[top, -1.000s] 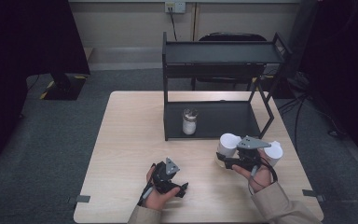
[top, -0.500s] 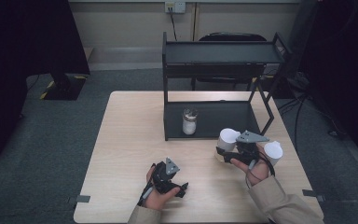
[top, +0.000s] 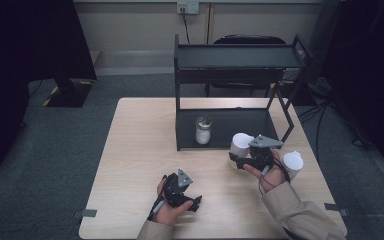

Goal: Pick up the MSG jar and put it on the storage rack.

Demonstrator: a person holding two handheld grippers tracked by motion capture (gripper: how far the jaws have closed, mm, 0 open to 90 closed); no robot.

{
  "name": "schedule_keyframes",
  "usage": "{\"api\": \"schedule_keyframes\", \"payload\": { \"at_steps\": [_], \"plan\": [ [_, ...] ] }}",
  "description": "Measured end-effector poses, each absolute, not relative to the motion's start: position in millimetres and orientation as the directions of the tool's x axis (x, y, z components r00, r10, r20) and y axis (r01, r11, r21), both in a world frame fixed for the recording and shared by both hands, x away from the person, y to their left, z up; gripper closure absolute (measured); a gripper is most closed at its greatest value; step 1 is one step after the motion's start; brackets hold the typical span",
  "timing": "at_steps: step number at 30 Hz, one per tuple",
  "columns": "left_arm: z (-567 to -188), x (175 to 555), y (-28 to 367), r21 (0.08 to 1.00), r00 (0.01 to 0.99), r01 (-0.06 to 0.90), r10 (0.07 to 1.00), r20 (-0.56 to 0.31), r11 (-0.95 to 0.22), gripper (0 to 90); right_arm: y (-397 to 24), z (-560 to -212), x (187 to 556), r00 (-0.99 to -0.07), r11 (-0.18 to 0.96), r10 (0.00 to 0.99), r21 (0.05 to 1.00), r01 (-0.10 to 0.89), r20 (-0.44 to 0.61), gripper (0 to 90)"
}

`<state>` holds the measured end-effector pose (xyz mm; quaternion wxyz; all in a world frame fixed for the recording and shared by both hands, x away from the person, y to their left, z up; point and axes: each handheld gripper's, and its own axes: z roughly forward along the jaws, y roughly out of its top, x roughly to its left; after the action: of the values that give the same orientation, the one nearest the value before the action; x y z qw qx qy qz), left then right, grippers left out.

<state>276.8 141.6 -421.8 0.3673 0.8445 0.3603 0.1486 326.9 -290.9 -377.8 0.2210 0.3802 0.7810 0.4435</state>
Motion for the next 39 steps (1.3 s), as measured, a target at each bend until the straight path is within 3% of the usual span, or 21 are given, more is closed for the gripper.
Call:
{"api": "schedule_keyframes", "payload": {
  "at_steps": [20, 39],
  "plan": [
    [-422, 277, 142, 0.728, 0.696, 0.499, 0.718, -0.014, -0.470, 0.0, -269, -374, 351, -0.602, 0.332, 0.798, 0.861, 0.385, -0.038, 30.7],
    [-422, 277, 142, 0.727, 0.696, 0.499, 0.717, -0.014, -0.471, 0.0, -266, -371, 377, -0.534, 0.254, 0.846, 0.873, 0.417, 0.010, 30.7]
  ]
}}
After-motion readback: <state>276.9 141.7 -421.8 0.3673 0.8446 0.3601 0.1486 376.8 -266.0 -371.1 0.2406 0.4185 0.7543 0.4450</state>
